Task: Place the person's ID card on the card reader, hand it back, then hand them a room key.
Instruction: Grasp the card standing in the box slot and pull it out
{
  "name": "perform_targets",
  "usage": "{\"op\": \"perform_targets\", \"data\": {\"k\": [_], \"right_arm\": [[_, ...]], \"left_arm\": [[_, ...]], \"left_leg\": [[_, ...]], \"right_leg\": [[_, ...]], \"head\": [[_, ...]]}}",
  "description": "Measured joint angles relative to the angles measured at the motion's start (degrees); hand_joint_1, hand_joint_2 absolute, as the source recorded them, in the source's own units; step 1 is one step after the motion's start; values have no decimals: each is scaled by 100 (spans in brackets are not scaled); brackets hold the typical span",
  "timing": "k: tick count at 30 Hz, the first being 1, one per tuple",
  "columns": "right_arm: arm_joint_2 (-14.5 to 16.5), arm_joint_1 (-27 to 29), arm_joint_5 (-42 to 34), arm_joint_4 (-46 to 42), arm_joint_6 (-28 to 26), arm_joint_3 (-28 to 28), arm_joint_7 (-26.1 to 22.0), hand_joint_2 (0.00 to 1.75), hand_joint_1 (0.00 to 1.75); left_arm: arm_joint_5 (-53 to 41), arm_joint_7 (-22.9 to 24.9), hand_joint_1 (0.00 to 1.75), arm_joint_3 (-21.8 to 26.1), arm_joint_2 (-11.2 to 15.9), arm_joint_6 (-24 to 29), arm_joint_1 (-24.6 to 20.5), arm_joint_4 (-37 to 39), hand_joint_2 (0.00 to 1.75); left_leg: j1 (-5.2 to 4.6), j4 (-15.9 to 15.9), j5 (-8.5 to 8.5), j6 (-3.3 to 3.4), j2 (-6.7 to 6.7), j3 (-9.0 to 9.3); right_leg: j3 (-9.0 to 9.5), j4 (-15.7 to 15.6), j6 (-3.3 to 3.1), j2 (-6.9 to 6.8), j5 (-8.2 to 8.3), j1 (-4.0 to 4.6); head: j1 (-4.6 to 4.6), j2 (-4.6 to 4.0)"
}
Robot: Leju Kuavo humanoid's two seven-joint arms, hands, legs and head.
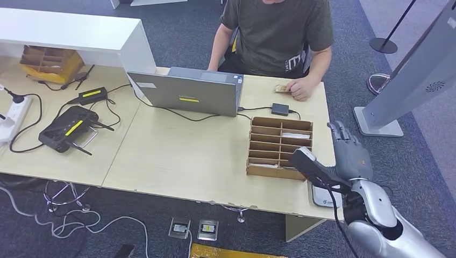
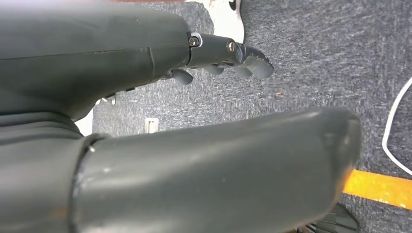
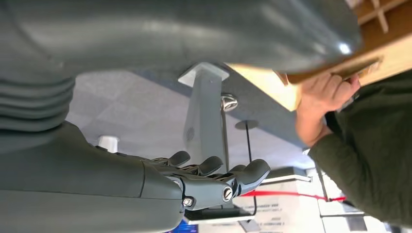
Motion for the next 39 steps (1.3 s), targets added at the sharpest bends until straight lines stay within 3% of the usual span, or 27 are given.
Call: {"op": "perform_targets", "data": {"k": [10, 17, 22, 39], "right_arm": [[-86, 763, 217, -584, -198, -79, 2, 175, 0], [86, 1032, 1442, -494, -366, -130, -3, 175, 0], [233, 1093, 1790, -278, -479, -215, -14, 175, 0], [750, 1117, 1397, 523, -662, -386, -67, 175, 0]], "left_arm": [[12, -62, 0, 0, 25, 28, 21, 0, 0], [72, -102, 0, 17, 20, 48, 24, 0, 0], [81, -121, 0, 22, 17, 55, 44, 0, 0], [4, -120, 0, 22, -3, 39, 46, 0, 0]], "left_leg": [[1, -1, 0, 0, 2, 1], [1, -1, 0, 0, 2, 0], [1, -2, 0, 0, 2, 0], [2, -2, 0, 0, 2, 0]], "right_leg": [[2, 0, 0, 6, 0, 0], [1, 0, 0, 6, 0, 1], [2, 1, 0, 7, 0, 1], [1, 0, 0, 7, 0, 1]], "head": [[1, 0], [0, 0], [1, 0], [1, 0]]}}
